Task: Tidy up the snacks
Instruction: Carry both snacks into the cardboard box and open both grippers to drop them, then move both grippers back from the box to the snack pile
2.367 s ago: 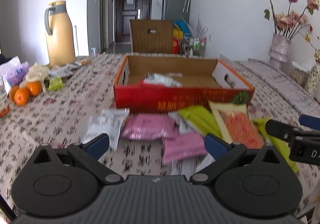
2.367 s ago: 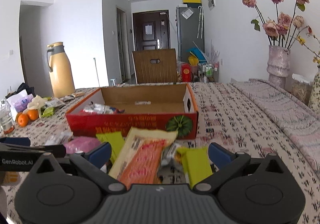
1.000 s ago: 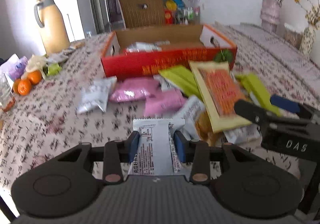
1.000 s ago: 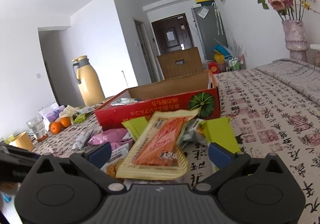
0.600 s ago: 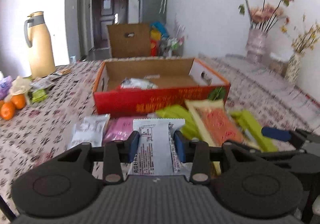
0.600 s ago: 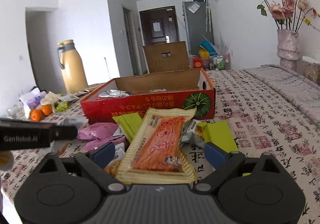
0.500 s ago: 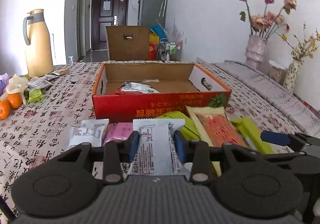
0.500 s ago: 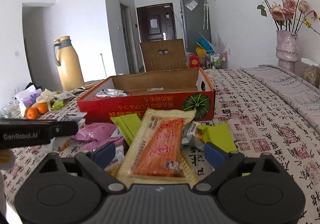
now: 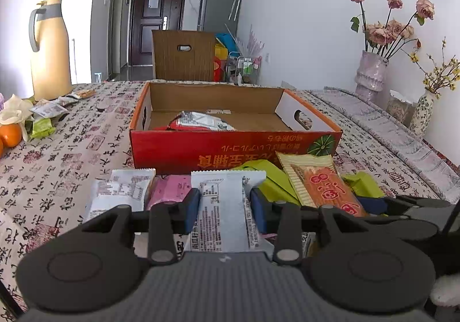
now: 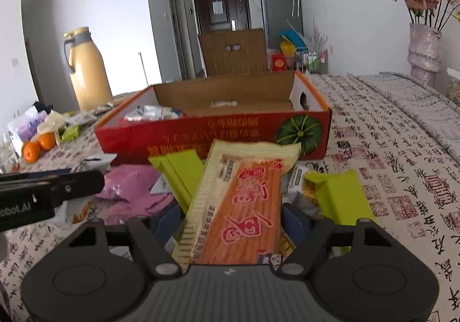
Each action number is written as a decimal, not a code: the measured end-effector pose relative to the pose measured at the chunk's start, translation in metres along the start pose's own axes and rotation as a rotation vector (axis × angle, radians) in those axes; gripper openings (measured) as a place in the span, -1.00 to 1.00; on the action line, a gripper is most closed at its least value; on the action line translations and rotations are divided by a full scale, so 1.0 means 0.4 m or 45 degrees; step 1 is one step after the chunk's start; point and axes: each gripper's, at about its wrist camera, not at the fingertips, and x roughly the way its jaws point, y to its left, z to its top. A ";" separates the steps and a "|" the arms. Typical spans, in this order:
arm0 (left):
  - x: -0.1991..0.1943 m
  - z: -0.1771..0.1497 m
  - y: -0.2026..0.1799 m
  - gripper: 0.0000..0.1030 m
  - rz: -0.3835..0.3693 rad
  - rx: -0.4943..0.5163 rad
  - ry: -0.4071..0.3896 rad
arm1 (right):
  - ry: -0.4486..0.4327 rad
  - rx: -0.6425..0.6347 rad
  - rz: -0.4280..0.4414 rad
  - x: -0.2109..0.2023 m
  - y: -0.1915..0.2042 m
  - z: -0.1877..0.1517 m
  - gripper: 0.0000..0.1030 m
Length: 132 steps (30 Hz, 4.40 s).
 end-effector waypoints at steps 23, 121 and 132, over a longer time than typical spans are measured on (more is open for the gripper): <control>0.006 0.018 -0.009 -0.24 0.035 0.004 -0.014 | -0.093 -0.031 0.030 -0.060 -0.020 0.013 -0.10; 0.050 0.209 0.047 1.00 0.304 -0.067 -0.206 | -0.271 -0.067 -0.099 -0.017 -0.139 0.197 1.00; -0.008 0.076 0.079 1.00 0.279 -0.038 -0.131 | -0.196 -0.076 -0.109 -0.068 -0.165 0.072 1.00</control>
